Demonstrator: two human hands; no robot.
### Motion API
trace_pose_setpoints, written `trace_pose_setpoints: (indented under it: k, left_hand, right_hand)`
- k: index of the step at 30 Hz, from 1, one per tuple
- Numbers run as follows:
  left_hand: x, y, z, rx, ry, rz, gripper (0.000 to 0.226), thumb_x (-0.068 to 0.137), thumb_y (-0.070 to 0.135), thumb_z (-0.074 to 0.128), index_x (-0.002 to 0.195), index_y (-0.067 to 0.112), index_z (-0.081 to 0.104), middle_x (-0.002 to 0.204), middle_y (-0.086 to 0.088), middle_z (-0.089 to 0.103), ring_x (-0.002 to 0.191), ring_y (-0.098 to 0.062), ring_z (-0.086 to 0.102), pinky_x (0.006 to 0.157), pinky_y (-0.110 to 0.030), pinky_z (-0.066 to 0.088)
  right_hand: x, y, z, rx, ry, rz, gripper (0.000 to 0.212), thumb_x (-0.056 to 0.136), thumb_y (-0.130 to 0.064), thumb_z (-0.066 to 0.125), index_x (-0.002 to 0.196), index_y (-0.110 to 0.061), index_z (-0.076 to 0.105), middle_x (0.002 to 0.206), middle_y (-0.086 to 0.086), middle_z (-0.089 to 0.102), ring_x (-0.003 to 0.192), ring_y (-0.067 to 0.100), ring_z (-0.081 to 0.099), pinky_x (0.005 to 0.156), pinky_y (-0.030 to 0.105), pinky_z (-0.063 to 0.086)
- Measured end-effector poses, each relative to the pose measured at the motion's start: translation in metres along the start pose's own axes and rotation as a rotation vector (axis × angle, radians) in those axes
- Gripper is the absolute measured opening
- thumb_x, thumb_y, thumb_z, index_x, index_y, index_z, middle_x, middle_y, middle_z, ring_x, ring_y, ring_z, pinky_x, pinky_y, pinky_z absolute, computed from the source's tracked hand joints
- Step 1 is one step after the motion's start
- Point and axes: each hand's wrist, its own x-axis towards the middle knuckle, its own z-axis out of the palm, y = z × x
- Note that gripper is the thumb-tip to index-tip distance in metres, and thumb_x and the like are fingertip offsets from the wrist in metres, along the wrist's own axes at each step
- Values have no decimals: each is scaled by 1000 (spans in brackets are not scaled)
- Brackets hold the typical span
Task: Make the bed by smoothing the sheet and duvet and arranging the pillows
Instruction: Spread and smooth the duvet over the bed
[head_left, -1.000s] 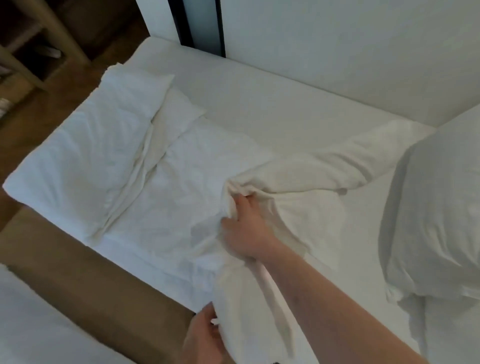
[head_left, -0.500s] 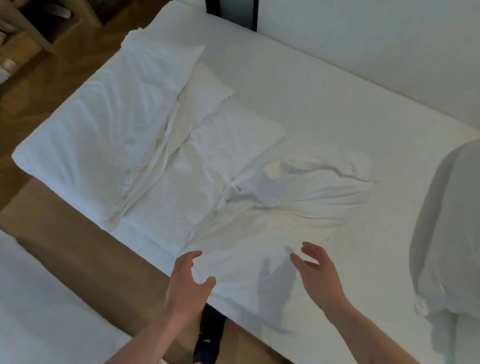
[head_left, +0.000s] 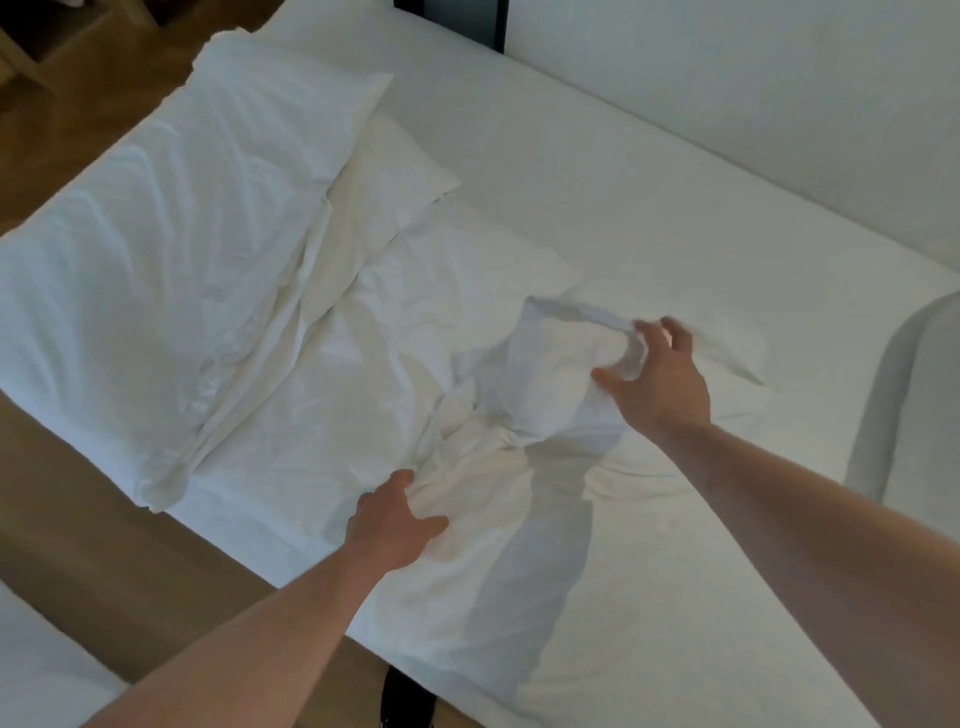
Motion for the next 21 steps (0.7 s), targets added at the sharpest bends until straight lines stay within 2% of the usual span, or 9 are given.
trace_pose_setpoints:
  k: [2,4,6,9,11,13,15,18,21]
  left_hand:
    - [1,5,-3,57,26,62,64,90,53,65,145,24,48,143,0,57,131,-26,53,109,-39,42]
    - [-9,14,-14,-10,182,223,47,95,44,64,135,19,58,132,-2,66,122,-28,60,103,-37,45]
    - [-27,24,-34,-151,386,442,13,96,32,65,104,23,60,92,5,69,87,-29,66,75,-37,46]
    - [-34,45,-68,-227,499,609,20,96,21,65,85,27,50,71,12,54,65,-10,56,62,-29,37]
    - [-17,54,-76,-206,512,564,19,94,25,67,83,28,51,80,13,55,72,-8,56,66,-32,44]
    - [13,54,-71,-160,402,362,19,89,37,71,89,27,55,100,8,55,91,-18,60,82,-39,50]
    - [34,45,-59,-20,195,131,49,83,51,75,117,22,57,127,-4,53,118,-30,56,100,-40,46]
    - [40,29,-40,-3,-22,-10,103,76,70,72,154,17,31,154,-11,41,139,-32,43,113,-40,38]
    - [38,18,-25,-118,-147,-47,120,69,77,73,160,21,20,160,-5,37,142,-27,43,113,-38,39]
  right_hand:
    - [15,-1,-1,17,56,39,22,94,-39,61,108,-22,66,121,8,65,99,35,65,78,35,45]
    - [26,-2,-11,133,237,50,25,99,-35,51,88,-15,61,94,13,68,90,37,64,72,35,42]
    - [40,-3,-36,277,460,75,29,101,-33,44,84,-13,56,86,16,64,86,38,61,71,38,40]
    - [73,7,-75,365,633,143,31,98,-35,42,89,-10,59,90,14,66,90,35,62,76,40,43]
    - [97,12,-83,384,537,150,28,95,-34,48,102,-15,67,104,9,71,101,31,66,88,38,50]
    - [106,13,-76,283,334,154,36,95,-30,60,129,-19,64,132,11,64,124,29,59,107,36,46]
    - [100,22,-55,195,168,171,61,94,-31,68,149,-13,47,152,17,46,139,31,47,115,34,35]
    - [59,50,-12,195,102,272,81,90,-38,74,155,-10,35,158,20,35,142,37,42,117,40,32]
    - [9,88,30,231,111,518,94,79,-52,81,148,-5,37,151,25,41,139,43,43,114,50,39]
